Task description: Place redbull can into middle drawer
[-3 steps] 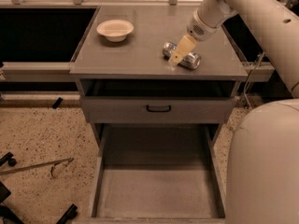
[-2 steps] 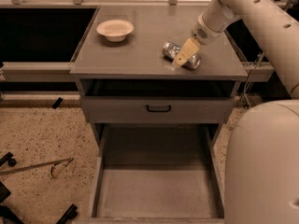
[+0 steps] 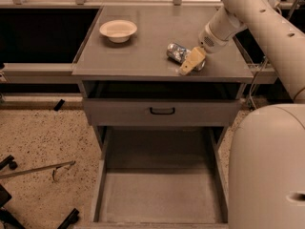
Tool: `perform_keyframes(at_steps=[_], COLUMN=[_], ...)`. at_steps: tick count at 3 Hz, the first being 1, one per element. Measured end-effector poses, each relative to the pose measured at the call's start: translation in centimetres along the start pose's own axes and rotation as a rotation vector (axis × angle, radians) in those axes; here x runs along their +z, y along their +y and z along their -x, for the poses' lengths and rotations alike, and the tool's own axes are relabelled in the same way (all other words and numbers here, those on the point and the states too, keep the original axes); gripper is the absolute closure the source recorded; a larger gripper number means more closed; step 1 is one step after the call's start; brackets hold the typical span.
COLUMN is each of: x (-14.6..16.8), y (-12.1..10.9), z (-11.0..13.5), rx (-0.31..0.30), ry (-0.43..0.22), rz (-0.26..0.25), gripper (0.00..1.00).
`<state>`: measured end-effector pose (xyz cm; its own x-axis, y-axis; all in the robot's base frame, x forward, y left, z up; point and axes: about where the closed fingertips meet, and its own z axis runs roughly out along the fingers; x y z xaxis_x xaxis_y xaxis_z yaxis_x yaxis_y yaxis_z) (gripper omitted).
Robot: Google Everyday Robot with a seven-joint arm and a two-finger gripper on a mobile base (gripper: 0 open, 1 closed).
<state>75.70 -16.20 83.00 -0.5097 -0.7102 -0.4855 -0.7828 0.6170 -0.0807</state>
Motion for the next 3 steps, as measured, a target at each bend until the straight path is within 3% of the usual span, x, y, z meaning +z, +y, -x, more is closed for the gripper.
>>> perform_keyframes(at_steps=[3], x=[-0.46], y=[-0.03], z=[0.26], rx=[0.000], ry=[0.000], rz=[0.001], gripper=[0.88])
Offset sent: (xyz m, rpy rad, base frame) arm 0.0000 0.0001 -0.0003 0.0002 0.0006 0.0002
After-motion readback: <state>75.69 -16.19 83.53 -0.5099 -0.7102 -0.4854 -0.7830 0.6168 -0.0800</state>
